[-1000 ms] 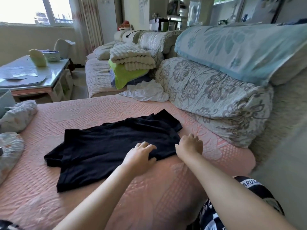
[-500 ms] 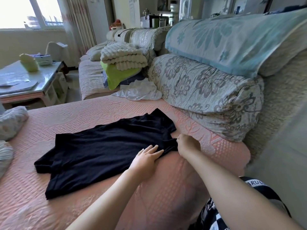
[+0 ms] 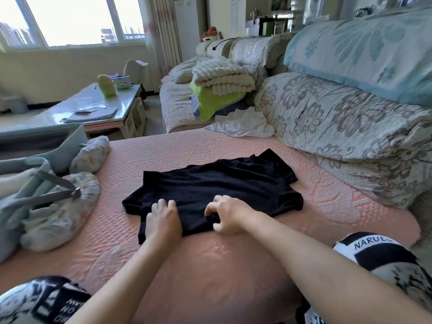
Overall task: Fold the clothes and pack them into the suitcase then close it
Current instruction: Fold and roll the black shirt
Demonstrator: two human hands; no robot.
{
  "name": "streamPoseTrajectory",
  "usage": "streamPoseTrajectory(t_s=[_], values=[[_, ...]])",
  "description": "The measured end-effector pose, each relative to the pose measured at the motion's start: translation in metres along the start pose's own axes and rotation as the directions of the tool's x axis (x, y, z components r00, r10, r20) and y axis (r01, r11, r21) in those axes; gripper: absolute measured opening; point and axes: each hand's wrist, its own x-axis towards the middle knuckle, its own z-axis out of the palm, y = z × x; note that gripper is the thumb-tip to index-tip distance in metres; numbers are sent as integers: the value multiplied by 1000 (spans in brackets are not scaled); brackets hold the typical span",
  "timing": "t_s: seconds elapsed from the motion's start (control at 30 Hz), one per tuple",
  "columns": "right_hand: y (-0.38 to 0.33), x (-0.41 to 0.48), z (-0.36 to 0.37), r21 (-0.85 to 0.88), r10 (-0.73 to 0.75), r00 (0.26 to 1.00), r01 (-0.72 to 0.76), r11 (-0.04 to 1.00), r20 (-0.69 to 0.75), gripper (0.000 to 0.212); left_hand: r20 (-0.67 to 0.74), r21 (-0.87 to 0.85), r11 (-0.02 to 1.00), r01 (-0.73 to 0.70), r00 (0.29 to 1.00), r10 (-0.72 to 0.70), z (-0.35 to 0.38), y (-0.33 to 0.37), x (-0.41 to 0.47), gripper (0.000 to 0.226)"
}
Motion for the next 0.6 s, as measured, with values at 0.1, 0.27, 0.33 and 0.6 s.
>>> streamPoseTrajectory(t_s=[0.1, 0.27, 0.33, 0.6], values=[[-32, 14, 6, -2, -53, 996, 53, 999, 69, 48, 52, -8, 956, 294, 955, -293, -3, -49, -8, 39], [-59, 31, 11, -21, -79, 987, 83, 996, 142, 54, 185, -171, 917, 361, 926, -330, -10, -70, -9, 37], [-66, 39, 10, 6, -92, 991, 92, 996, 95, 43, 219, -183, 908, 377, 916, -337, -15, -76, -9, 33], [-77, 69, 20, -49, -94, 991, 99, 994, 99, 41, 443, -93, 944, 317, 862, -246, -27, -99, -5, 23]])
